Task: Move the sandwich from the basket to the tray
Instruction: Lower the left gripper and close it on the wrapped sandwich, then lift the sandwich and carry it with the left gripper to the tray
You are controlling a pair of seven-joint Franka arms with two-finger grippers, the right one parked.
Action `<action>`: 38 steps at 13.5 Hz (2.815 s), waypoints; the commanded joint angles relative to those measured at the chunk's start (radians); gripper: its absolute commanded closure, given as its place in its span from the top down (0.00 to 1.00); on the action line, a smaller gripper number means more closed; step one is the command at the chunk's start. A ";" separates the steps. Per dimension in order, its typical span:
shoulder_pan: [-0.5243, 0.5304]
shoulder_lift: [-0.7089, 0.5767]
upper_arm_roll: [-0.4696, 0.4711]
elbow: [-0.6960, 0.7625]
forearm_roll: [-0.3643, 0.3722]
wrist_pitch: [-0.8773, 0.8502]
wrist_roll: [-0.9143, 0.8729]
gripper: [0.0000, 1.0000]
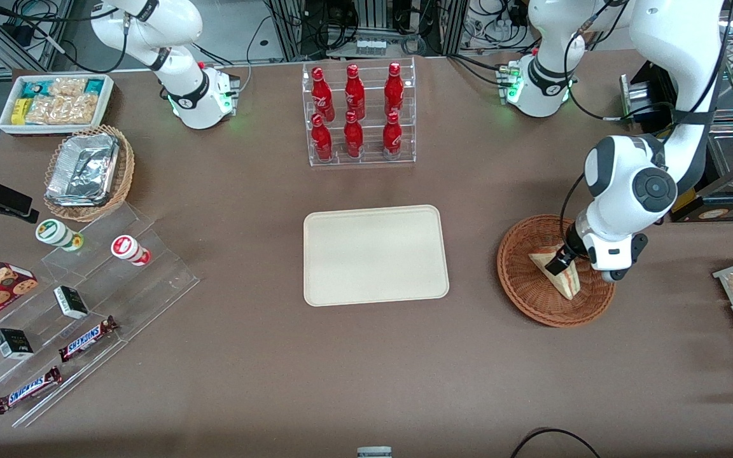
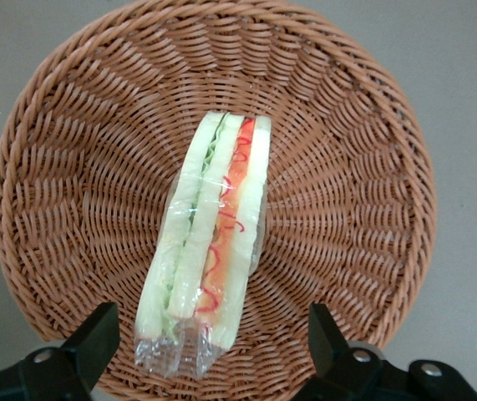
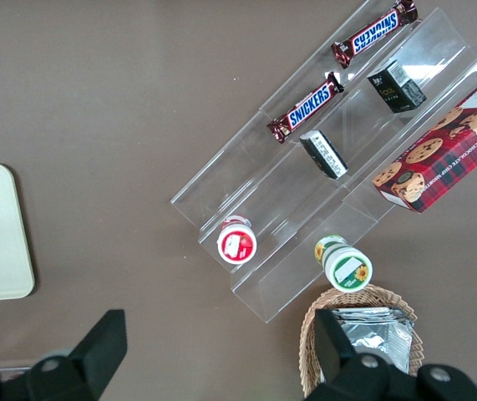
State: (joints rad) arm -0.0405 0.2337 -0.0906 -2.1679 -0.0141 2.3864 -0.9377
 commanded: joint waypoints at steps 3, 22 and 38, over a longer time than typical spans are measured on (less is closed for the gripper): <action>-0.004 0.053 0.003 0.026 0.051 0.014 -0.015 1.00; -0.093 0.072 -0.058 0.313 0.065 -0.463 0.223 0.00; -0.616 0.528 -0.058 0.778 0.048 -0.322 -0.179 0.00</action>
State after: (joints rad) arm -0.6260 0.7023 -0.1600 -1.4509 0.0344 2.0455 -1.0655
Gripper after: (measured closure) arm 0.815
